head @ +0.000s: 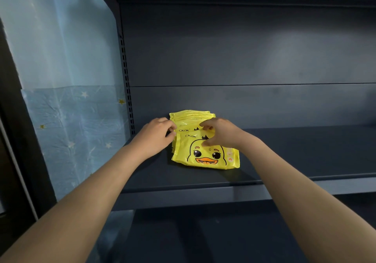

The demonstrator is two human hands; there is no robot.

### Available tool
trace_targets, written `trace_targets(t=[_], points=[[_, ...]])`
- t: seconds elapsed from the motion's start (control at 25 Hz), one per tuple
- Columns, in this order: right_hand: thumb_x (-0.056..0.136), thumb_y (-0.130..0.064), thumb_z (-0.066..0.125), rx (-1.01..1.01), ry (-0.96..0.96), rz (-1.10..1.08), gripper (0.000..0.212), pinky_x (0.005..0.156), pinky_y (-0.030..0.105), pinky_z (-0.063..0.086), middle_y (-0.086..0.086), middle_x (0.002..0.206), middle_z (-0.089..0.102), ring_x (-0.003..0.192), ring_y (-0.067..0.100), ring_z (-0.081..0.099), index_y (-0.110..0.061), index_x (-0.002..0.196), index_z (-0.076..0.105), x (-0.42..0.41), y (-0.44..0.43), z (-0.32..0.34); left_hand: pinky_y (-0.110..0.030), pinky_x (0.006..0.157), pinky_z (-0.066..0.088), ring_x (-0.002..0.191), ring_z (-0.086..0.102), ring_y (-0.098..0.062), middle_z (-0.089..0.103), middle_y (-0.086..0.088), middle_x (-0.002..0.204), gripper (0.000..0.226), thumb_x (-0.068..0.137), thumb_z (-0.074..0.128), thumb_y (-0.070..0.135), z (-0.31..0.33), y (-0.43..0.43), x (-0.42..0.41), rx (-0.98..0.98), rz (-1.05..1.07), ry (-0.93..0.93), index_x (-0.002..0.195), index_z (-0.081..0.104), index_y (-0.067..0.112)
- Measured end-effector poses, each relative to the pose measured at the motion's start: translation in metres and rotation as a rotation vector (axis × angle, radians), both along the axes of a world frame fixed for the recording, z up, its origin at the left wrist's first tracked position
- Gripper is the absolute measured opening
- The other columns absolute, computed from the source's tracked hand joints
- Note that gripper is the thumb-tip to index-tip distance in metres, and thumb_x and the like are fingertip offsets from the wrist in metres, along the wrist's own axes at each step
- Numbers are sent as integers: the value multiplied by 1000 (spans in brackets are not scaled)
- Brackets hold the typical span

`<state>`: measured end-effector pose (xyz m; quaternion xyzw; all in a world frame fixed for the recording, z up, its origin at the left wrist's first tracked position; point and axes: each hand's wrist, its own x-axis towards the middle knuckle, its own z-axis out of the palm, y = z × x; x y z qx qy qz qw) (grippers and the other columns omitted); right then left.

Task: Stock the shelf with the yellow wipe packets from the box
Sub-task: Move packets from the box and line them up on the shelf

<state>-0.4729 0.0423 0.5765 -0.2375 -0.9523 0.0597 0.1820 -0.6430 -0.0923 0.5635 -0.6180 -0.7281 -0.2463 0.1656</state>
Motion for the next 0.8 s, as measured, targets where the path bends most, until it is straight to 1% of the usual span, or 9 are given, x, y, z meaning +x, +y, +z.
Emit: trace_targets(t=[0.12, 0.2, 0.28, 0.36, 0.48, 0.6, 0.68, 0.76, 0.8], points=[[82, -29, 71, -23, 47, 5, 62, 88, 23, 43, 1, 132, 55, 116, 18, 52, -17, 137, 46, 3, -1, 4, -39, 92, 45, 103, 54, -16, 60, 1, 109, 25, 93, 50, 22, 1, 1, 6, 16, 0, -4, 113, 62, 12], [82, -31, 70, -40, 86, 16, 59, 89, 26, 44, 0, 130, 56, 116, 17, 53, -17, 134, 48, 8, 0, 7, -39, 93, 44, 106, 53, -17, 60, 1, 112, 26, 93, 50, 23, 2, 1, 12, 11, 4, 4, 114, 61, 12], [82, -34, 70, -36, 119, 27, 58, 92, 26, 42, -1, 129, 57, 118, 17, 51, -17, 133, 50, 16, 0, 10, -38, 95, 42, 110, 50, -17, 58, 1, 117, 28, 95, 47, 26, 2, 1, 23, -9, 17, 36, 117, 59, 13], [82, -37, 68, -1, 133, 37, 60, 96, 29, 39, -1, 131, 55, 123, 18, 46, -18, 136, 47, 26, -1, 9, -35, 98, 38, 117, 46, -16, 54, 3, 125, 34, 96, 43, 32, -1, -2, 37, -36, 37, 91, 123, 54, 15], [83, -44, 65, 82, 152, 68, 68, 107, 34, 32, 0, 141, 46, 134, 18, 33, -20, 141, 39, 42, -4, -6, -33, 103, 31, 127, 38, -15, 45, 4, 136, 48, 96, 35, 45, -13, -12, 51, -66, 68, 184, 134, 44, 17], [81, -52, 62, 138, 115, 128, 75, 110, 33, 26, -1, 145, 40, 136, 15, 28, -22, 143, 35, 55, -5, -28, -35, 110, 26, 133, 36, -19, 41, -2, 142, 75, 86, 18, 64, -32, -20, 61, -131, 48, 313, 138, 40, 14], [78, -58, 61, 150, 68, 153, 81, 110, 32, 25, -1, 147, 37, 137, 15, 27, -21, 144, 33, 58, -2, -41, -31, 113, 12, 139, 27, -20, 31, -5, 149, 88, 82, 14, 72, -41, -18, 62, -179, 39, 361, 143, 32, 12], [77, -63, 59, 137, 35, 149, 88, 112, 31, 22, 1, 151, 31, 140, 16, 23, -18, 146, 28, 57, 2, -48, -26, 113, -4, 145, 8, -16, 12, -3, 156, 93, 77, 10, 72, -44, -12, 58, -255, 59, 358, 148, 14, 13], [76, -64, 58, 140, 19, 138, 92, 114, 31, 19, 2, 154, 26, 142, 17, 19, -16, 148, 24, 56, 5, -50, -26, 113, -9, 145, 0, -15, 4, -3, 157, 95, 75, 8, 72, -44, -8, 56, -289, 66, 376, 149, 6, 13]])
